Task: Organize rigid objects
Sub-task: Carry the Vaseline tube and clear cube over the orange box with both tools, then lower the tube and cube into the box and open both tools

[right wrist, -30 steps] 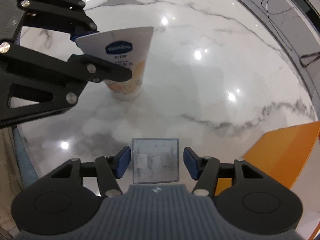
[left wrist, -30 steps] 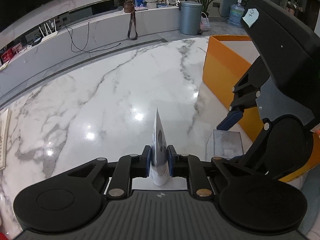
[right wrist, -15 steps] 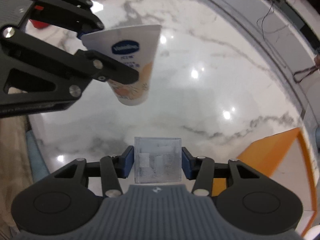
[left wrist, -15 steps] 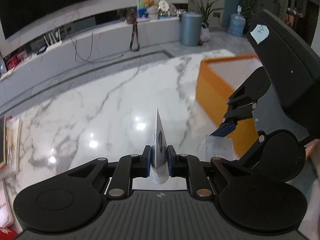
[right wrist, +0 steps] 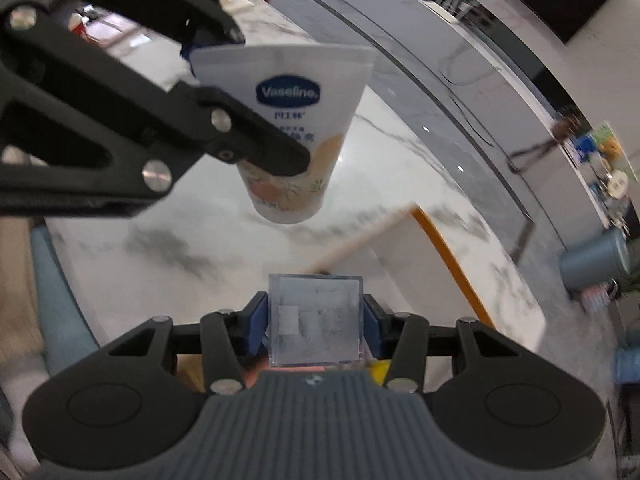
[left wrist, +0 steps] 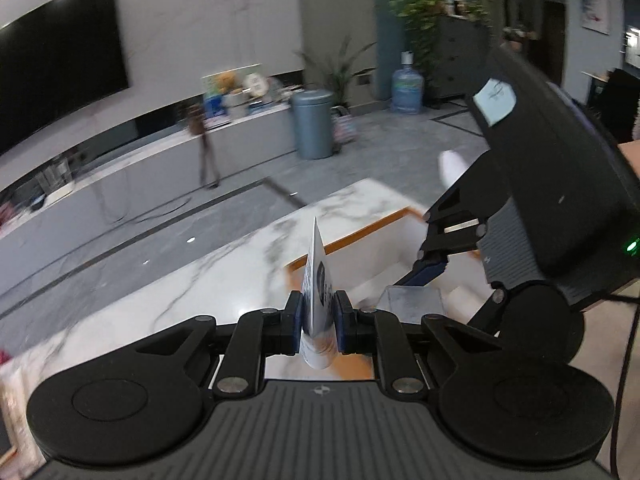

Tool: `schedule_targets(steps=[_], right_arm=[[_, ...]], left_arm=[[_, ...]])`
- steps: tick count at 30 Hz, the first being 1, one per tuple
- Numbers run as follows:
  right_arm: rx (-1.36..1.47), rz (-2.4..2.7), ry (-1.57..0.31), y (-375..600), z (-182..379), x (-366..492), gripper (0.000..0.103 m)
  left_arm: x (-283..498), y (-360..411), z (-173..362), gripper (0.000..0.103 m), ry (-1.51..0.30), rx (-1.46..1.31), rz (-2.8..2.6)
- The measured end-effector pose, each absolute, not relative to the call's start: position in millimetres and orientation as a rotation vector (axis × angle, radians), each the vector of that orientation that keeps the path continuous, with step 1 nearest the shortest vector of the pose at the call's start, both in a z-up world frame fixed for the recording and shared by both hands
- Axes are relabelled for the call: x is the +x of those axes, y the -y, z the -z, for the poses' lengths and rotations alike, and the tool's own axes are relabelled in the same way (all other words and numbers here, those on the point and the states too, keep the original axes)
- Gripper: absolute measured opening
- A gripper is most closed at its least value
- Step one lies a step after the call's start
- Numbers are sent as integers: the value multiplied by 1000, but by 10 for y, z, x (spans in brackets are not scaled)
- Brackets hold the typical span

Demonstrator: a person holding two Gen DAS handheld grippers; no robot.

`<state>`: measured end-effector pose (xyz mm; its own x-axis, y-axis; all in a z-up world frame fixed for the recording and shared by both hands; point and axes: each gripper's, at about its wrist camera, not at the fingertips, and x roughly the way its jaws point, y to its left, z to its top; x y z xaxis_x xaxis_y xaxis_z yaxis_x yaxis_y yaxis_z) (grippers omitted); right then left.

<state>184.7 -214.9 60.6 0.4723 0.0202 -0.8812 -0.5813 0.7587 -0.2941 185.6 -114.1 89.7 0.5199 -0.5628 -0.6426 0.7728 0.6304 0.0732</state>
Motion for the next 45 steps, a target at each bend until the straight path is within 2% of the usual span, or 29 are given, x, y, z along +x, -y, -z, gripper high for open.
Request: schedule_targets(steps=[10,24,33,40,44,45], right_arm=[[-585,-326,-1084,2925,-154,1915,49],[-676,-277,-995,3257,494,2551,49],[-744,-253,-1002,3268,732,2731,48],[-738,-227,-993,3291,673,2761,55],[-718,-225,-986,3278,607,2656,57],[-708,-227,-991,3273,590,2648,58]], left_arm=[[2138,2091,-332,18,-711,488,887],[2749,2532,379,17,-845,548,807],[2818,2533,514,18,-872,563,783],[2818,2536,545,19,-897,582,751],[2863,2510,495,21,-908,549,727],[2872,2503,474,26,-919,543,726]])
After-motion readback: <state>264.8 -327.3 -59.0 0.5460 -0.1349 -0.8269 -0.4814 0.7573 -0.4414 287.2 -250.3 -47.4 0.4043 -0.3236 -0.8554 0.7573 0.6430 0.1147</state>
